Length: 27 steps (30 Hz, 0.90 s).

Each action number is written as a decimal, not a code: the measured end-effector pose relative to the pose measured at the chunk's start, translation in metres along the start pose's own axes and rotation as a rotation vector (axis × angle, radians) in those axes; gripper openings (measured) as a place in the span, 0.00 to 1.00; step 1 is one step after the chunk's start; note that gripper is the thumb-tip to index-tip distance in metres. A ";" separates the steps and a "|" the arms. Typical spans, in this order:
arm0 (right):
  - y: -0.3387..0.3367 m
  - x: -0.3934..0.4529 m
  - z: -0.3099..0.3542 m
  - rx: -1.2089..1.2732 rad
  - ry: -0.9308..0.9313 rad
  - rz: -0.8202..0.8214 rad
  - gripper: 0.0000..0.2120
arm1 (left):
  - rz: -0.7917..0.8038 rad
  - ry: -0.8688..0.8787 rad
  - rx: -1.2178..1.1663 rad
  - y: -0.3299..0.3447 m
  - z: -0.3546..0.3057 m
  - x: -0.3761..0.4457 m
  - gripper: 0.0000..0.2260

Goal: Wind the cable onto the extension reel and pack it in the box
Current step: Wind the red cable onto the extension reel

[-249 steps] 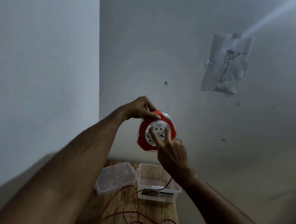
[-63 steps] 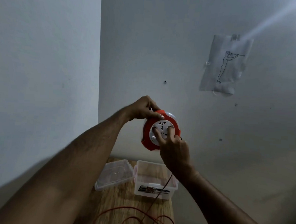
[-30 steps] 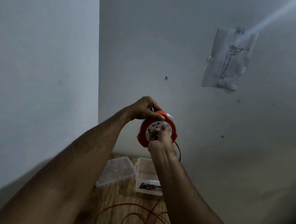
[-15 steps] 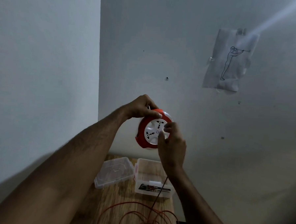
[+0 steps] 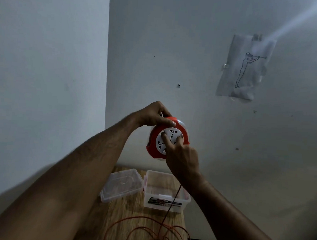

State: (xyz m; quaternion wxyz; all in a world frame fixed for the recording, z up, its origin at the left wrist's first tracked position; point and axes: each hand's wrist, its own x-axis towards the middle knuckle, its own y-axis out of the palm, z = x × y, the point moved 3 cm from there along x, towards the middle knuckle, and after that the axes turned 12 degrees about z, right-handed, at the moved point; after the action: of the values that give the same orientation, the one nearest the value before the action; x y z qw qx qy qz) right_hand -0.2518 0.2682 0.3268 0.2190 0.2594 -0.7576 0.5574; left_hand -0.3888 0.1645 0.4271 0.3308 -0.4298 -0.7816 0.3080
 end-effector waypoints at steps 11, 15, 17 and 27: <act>-0.019 0.024 -0.014 0.384 0.080 -0.094 0.27 | -0.107 0.074 0.071 -0.010 -0.020 0.003 0.15; -0.021 0.024 -0.015 0.505 0.189 -0.124 0.26 | -0.142 0.083 0.061 -0.010 -0.022 0.005 0.16; -0.023 0.022 -0.014 0.550 0.217 -0.143 0.28 | -0.141 0.087 0.049 -0.009 -0.022 0.006 0.16; -0.036 0.016 -0.020 0.783 0.511 -0.298 0.28 | -0.227 0.136 -0.017 0.000 -0.030 0.014 0.14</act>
State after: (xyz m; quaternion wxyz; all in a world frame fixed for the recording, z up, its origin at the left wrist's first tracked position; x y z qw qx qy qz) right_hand -0.2402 0.2758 0.3682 0.3611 0.2827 -0.3677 0.8090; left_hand -0.3710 0.1825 0.4485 0.4119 -0.3614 -0.8036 0.2323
